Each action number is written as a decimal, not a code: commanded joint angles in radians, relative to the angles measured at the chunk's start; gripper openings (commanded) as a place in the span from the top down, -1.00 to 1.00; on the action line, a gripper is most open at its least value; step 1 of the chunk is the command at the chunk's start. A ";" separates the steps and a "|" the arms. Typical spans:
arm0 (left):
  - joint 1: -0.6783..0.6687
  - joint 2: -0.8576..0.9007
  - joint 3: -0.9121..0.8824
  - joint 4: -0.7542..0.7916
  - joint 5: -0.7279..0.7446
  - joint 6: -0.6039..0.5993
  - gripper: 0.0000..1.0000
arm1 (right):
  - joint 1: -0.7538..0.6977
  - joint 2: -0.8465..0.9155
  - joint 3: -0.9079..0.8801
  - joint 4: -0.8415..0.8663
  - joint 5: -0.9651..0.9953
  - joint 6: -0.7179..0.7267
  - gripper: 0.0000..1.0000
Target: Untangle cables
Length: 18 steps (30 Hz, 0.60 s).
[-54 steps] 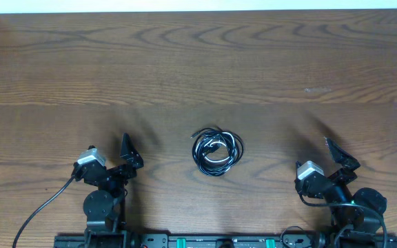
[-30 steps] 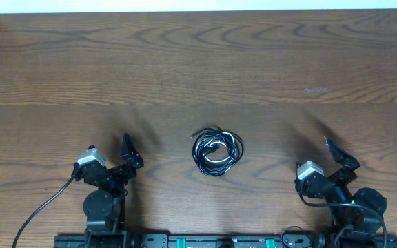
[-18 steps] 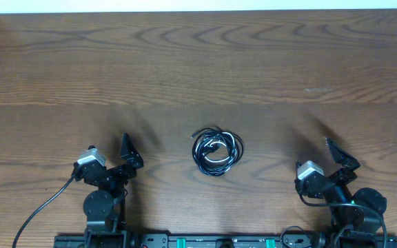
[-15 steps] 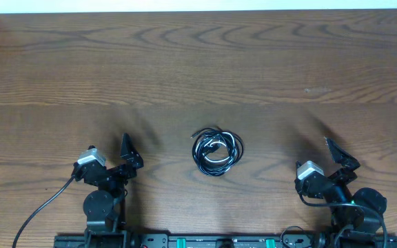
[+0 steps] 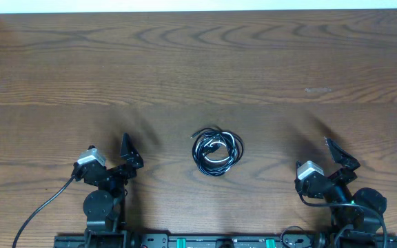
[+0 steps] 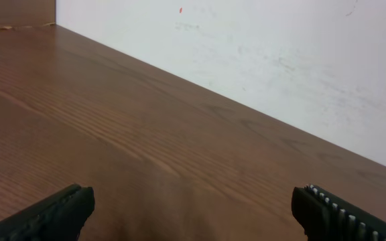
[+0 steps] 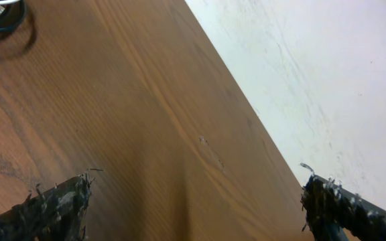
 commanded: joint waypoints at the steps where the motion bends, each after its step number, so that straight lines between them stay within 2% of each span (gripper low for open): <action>1: 0.001 0.006 -0.028 -0.025 0.000 0.021 -0.99 | 0.006 -0.004 -0.005 0.001 -0.003 0.017 -0.99; 18: 0.001 0.006 -0.028 -0.025 0.000 0.021 -0.99 | 0.006 -0.004 -0.005 0.001 -0.003 0.018 -0.99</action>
